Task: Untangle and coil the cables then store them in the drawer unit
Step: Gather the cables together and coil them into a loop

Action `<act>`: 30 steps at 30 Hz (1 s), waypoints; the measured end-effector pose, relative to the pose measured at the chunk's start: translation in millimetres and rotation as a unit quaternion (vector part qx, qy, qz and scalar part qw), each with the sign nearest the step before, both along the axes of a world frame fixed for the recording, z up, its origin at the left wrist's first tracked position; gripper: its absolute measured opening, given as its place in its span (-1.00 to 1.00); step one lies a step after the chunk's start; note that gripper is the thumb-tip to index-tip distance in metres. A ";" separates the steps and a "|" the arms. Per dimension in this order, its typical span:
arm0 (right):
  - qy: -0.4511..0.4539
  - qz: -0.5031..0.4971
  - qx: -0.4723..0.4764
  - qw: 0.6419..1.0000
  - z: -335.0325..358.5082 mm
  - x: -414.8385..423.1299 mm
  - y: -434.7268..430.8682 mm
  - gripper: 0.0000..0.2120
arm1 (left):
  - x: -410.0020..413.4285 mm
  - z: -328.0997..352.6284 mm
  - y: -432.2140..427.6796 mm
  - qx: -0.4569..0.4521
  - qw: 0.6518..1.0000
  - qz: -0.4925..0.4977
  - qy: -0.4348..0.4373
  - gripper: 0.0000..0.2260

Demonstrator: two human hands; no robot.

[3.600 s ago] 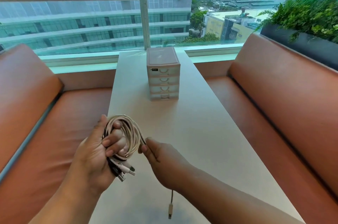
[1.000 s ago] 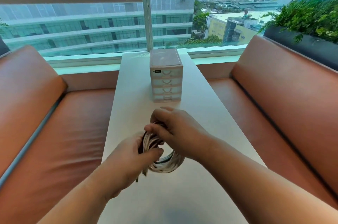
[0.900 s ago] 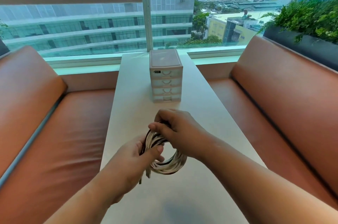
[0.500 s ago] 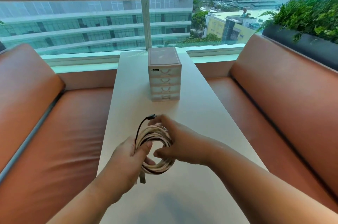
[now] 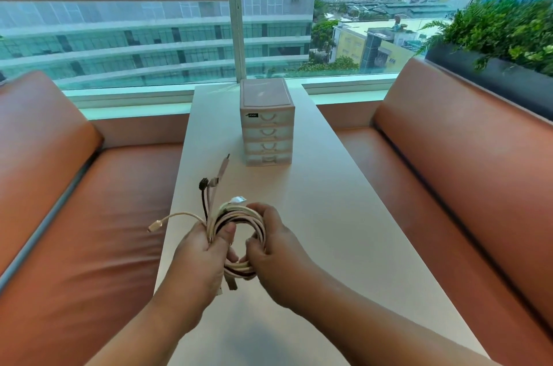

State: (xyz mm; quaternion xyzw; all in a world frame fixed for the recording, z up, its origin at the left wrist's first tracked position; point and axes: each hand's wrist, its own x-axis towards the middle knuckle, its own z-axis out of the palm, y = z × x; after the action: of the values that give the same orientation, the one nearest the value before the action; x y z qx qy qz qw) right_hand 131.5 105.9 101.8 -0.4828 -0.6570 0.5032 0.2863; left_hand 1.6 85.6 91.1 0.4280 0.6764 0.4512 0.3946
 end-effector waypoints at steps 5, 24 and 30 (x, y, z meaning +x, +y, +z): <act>-0.004 0.033 0.019 0.999 -2.9 4.2 -2.6 -0.66 | -5.3 2.1 -2.0 -0.027 1.000 -0.003 0.013 -0.73; -0.259 0.279 0.211 0.900 25.6 29.3 28.2 -0.62 | -4.6 48.8 -17.1 -0.064 0.935 -0.319 0.141 -0.93; -0.143 0.264 0.064 0.952 22.2 43.2 32.7 -0.69 | -11.7 37.0 -16.8 -0.065 0.930 -0.338 0.129 -0.82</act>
State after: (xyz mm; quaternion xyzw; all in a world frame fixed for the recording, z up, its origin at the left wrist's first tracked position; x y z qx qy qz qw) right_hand 174.7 138.5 124.0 -0.3393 -0.8259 0.4437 0.0766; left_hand -10.2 68.8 128.1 0.6595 0.5644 0.1871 0.4599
